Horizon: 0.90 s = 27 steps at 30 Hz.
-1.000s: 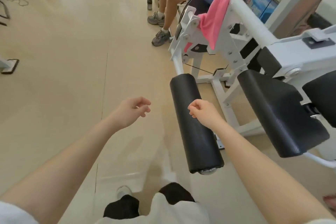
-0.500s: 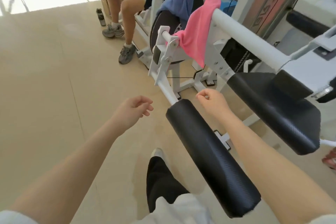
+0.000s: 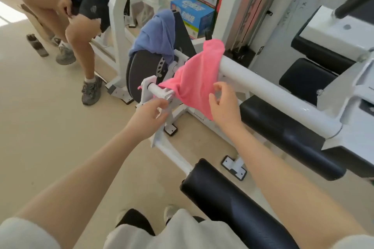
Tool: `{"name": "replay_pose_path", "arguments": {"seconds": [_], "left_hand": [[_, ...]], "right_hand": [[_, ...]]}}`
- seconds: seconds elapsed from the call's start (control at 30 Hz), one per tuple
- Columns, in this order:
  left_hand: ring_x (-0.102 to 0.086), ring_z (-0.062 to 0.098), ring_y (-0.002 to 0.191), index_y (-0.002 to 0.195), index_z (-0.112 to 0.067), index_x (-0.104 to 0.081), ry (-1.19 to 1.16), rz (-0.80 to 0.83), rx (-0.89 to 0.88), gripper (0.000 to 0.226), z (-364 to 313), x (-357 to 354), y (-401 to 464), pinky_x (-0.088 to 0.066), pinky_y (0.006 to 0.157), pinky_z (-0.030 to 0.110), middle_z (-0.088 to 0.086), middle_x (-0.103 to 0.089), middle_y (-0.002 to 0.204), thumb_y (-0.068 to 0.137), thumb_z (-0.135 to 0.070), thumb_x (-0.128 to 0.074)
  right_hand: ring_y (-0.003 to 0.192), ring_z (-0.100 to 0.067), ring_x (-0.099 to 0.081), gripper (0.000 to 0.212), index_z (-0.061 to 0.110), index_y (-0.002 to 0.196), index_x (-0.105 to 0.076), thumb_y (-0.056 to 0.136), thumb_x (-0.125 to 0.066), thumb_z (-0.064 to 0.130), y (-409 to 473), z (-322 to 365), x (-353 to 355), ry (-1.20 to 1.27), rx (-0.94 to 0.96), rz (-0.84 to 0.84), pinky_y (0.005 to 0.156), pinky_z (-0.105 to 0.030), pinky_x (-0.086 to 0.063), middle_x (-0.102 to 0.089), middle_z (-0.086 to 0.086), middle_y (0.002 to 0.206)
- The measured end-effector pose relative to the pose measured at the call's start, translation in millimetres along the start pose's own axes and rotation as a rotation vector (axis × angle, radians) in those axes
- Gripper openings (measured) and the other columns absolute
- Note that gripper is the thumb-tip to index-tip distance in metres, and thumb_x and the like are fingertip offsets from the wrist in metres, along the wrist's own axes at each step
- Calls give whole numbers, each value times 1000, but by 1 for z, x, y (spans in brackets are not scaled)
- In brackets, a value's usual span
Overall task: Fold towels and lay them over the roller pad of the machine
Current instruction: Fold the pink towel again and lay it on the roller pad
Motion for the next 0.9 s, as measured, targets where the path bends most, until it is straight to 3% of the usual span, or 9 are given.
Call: {"name": "replay_pose_path", "arguments": {"seconds": [0.1,0.17,0.27,0.43,0.57,0.73,0.83,0.9], "left_hand": [[-46,27,119,128,-16,-53,163,33,-176,41,3,-1,35,-35,100,35,3,-53,130,88,-16,-58],[-41,30,128,130,-15,-52,232,90,-276,44,5,-3,54,-31,107,41,5,-50,137,87,-16,-59],[-34,28,135,138,-16,-43,373,207,-360,49,9,-4,77,-23,112,40,6,-41,145,91,-21,-54],[-39,26,131,142,-20,-36,505,406,-457,51,23,-12,96,-32,108,41,4,-42,145,93,-21,-50],[-46,29,123,137,-18,-43,527,378,-576,45,19,-13,101,-39,99,42,5,-51,137,93,-20,-51],[-43,32,121,137,-18,-44,562,358,-640,45,21,-19,102,-32,101,42,6,-49,137,93,-27,-51],[-46,35,116,133,-15,-49,520,319,-662,43,21,-17,101,-33,96,44,9,-53,132,91,-24,-54],[-44,36,118,133,-14,-47,498,332,-658,44,20,-17,100,-33,98,45,9,-51,133,90,-21,-53]], "right_hand": [[103,-10,-46,34,12,126,-43,94,-50,23,14,-5,0,89,-145,-152,90,-31,-44,-44,-3,130],[95,-8,-43,29,11,118,-46,93,-52,25,19,-5,-1,115,-223,-257,85,-29,-42,-47,-4,124],[88,-12,-47,26,11,106,-48,90,-56,31,20,-3,-3,91,-345,-424,77,-32,-42,-51,-4,113],[81,-15,-52,23,18,88,-49,84,-64,34,14,-1,-10,176,-493,-654,61,-26,-34,-56,1,97],[77,-21,-47,24,12,73,-47,90,-55,27,20,15,-25,-40,-446,-625,65,-30,-33,-49,-4,84],[63,-5,-43,15,14,80,-42,95,-43,15,-16,5,-53,274,-486,-619,54,-12,-35,-45,5,72],[72,-14,-50,12,14,88,-44,96,-39,21,-66,-44,-61,443,-696,-736,63,-26,-41,-51,0,79],[79,-24,-53,14,10,90,-46,95,-37,19,-111,-76,-60,385,-899,-792,64,-33,-41,-52,-3,79]]}}
Point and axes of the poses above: each hand's wrist, its own y-axis towards the middle knuckle, its own x-axis out of the back of the hand, z = x × y, the point moved 9 cm from there along y, towards the middle knuckle
